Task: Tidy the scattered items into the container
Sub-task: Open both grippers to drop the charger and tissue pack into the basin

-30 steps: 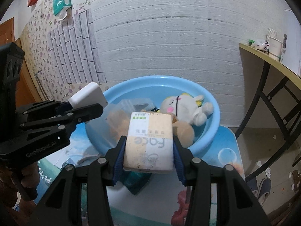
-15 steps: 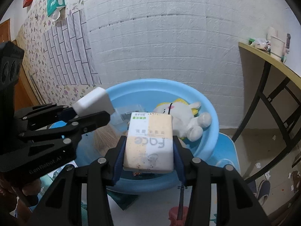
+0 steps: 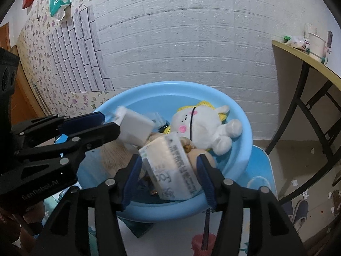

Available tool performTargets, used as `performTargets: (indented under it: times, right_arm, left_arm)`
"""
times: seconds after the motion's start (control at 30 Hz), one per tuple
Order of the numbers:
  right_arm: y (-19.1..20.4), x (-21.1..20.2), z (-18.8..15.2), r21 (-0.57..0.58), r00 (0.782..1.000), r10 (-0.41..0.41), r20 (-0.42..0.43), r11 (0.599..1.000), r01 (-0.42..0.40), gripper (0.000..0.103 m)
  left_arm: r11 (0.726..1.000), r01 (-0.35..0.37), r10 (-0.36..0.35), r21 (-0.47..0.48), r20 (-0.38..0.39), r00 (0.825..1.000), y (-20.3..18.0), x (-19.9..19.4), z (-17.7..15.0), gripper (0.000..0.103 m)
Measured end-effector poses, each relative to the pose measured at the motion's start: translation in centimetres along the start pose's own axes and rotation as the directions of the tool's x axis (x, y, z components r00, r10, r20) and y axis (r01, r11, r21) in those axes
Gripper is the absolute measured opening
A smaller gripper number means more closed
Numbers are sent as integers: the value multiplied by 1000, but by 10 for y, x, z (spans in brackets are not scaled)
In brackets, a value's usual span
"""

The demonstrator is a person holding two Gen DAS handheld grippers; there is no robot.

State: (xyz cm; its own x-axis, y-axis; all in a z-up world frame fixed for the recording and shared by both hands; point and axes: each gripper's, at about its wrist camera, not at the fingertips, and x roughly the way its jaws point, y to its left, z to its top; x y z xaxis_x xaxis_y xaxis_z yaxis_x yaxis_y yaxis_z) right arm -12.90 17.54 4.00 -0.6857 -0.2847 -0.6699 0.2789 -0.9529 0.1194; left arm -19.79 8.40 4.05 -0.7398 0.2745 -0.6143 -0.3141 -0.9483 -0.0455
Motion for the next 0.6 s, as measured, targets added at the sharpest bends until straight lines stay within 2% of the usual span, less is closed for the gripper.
performTargets:
  times: [0.3,0.43,0.6]
  right_arm:
    - [4,-13,-6,17,1000,-10,6,1000,10,55]
    - [6,-22,-11,15,1000,-20,16,1000,20,55]
    - [9,-36,-18,18,999,-34,26,999,33,55]
  left_arm:
    - [1000,-23,23,-19,13,1000,9,-20,-9,32]
    - [999,-37,38,-37,27,999,15,-33,-16,43]
    - [996,-61,64,-69,38,997,26,-53,-27,46]
